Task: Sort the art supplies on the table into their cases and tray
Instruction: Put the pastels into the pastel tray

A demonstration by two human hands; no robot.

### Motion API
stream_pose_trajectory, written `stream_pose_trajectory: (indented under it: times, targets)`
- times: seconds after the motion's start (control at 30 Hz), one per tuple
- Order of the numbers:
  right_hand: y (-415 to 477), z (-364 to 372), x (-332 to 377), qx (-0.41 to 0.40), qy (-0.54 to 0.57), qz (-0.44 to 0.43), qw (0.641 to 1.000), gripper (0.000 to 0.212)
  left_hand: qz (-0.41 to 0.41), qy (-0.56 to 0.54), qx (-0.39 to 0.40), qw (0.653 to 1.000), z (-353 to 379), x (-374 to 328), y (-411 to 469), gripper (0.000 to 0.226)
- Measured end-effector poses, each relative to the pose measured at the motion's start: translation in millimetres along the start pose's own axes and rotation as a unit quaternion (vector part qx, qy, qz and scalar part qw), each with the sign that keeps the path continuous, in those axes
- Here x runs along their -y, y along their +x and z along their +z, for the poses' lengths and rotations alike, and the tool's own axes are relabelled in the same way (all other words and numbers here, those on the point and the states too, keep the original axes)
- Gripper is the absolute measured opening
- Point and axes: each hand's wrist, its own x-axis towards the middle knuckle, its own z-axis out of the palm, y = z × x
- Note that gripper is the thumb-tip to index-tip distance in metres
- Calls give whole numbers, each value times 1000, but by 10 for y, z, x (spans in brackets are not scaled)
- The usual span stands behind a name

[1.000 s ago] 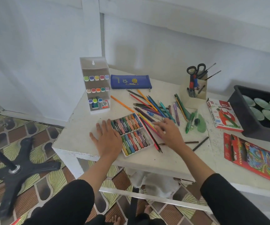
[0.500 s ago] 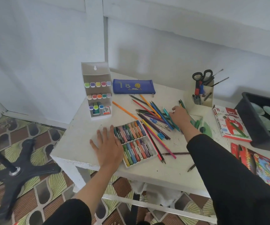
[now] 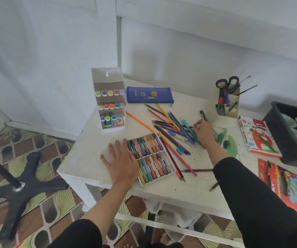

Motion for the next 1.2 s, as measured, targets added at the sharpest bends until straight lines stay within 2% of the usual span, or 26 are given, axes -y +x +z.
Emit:
stream_pose_trajectory:
  times: [0.1, 0.2, 0.3, 0.37, 0.47, 0.53, 0.67, 0.77, 0.83, 1.03, 1.2]
  targets:
    - [-48, -48, 23, 9, -4, 16, 1000, 35, -2, -2, 0, 1000, -3, -7, -4, 52]
    - [-112, -100, 87, -8, 41, 25, 999, 38, 2, 0, -3, 1000, -11, -5, -3, 52]
    - [-237, -194, 247, -58, 140, 36, 988, 32, 5, 1, -3, 1000, -21, -7, -8, 52]
    - [-377, -275, 365, -68, 237, 64, 967, 25, 6, 1, -4, 1000, -25, -10, -6, 51]
    - [-647, -343, 447, -7, 382, 117, 917, 21, 6, 4, -5, 1000, -23, -9, -11, 51]
    - [-857, -329, 427, 35, 434, 127, 891, 21, 6, 3, -4, 1000, -25, -11, -14, 51]
    - [-1251, -154, 315, 78, 448, 140, 879, 22, 8, 3, -6, 1000, -25, -16, -12, 51]
    - [-1474, -16, 293, 62, 463, 157, 870, 14, 8, 4, -7, 1000, -27, -11, -9, 51]
    - [-1584, 49, 292, 47, 460, 148, 875, 11, 8, 3, -7, 1000, -30, -12, -2, 51]
    - [-1796, 181, 272, -8, 324, 29, 945, 12, 10, 3, -8, 1000, -35, -17, -21, 51]
    - [-1885, 252, 288, -43, 247, -37, 967, 16, 13, -6, -1, 1000, -28, -5, -10, 51]
